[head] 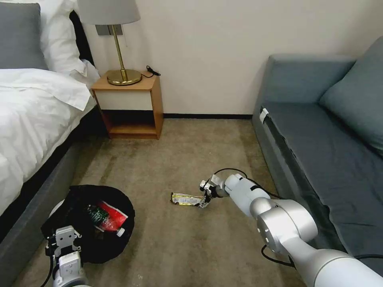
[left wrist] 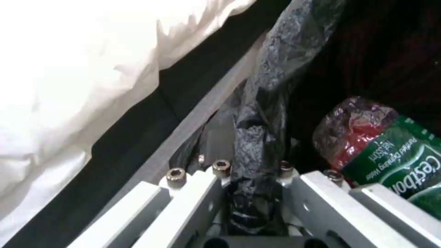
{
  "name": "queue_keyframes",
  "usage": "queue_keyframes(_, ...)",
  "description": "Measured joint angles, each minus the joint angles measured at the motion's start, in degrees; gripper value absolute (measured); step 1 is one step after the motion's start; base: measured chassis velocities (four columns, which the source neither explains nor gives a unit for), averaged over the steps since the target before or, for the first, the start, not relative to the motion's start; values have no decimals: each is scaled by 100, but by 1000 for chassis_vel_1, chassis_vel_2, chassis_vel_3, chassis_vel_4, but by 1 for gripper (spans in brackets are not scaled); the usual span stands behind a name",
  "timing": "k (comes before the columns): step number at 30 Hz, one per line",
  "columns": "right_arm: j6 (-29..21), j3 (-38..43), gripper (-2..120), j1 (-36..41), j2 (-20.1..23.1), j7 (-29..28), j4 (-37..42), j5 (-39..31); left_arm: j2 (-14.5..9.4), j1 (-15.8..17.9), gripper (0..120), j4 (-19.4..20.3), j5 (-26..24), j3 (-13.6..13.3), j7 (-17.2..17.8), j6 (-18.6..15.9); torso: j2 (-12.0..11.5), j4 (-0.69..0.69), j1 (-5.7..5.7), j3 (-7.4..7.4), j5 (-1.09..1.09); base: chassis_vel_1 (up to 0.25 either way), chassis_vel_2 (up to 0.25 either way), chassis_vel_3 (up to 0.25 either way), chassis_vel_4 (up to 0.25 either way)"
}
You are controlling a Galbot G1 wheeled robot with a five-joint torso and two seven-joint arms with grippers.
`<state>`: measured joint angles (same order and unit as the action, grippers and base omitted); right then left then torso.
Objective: Pick up the trash bin, then pick up the garbage on the floor and place it into the trash bin.
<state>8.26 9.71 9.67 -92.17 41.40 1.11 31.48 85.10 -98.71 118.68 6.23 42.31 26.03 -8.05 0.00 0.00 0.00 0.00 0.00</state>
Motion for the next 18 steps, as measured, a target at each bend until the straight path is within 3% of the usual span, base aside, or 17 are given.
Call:
queue_keyframes(10, -16, -28, 100, 5, 2, -249, 77, -134, 32, 6, 1, -32, 22, -90, 12, 30, 0, 0, 0, 0, 0, 0, 0, 0, 0)
queue_keyframes(18, 47, 10, 100, 102, 6, -373, 666, -973, 33, 105, 1, -33, 20, -139, 73, 30, 0, 0, 0, 0, -2, 0, 0, 0, 0)
